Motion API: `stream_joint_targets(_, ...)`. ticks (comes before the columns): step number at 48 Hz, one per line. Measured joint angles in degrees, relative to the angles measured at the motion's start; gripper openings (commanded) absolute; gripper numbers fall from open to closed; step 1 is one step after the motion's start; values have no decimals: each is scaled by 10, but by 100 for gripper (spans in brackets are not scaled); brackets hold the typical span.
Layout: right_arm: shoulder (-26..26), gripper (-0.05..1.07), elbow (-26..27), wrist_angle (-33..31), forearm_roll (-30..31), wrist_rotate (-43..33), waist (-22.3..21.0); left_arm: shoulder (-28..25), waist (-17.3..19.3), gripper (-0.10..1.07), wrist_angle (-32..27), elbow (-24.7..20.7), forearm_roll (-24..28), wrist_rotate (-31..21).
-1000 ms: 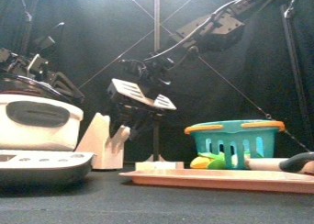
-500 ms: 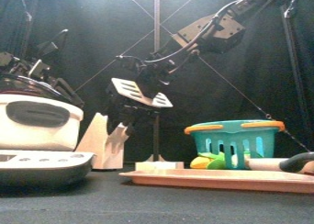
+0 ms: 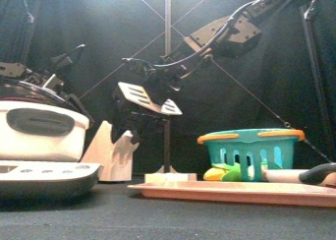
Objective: Grab fork
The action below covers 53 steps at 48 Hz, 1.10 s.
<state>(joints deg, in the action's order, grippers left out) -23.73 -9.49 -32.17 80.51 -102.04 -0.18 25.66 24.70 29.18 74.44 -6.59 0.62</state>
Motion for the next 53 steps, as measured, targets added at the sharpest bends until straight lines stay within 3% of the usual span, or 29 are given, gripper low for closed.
stream_joint_targets(19, -1, 87, -4, 28, 7, 0, -14, -3, 0, 63, -1, -4, 0, 0)
stream_joint_targets(53, 0, 64, -5, 47, 18, 0, -20, -3, 0, 63, 0, -4, 0, 0)
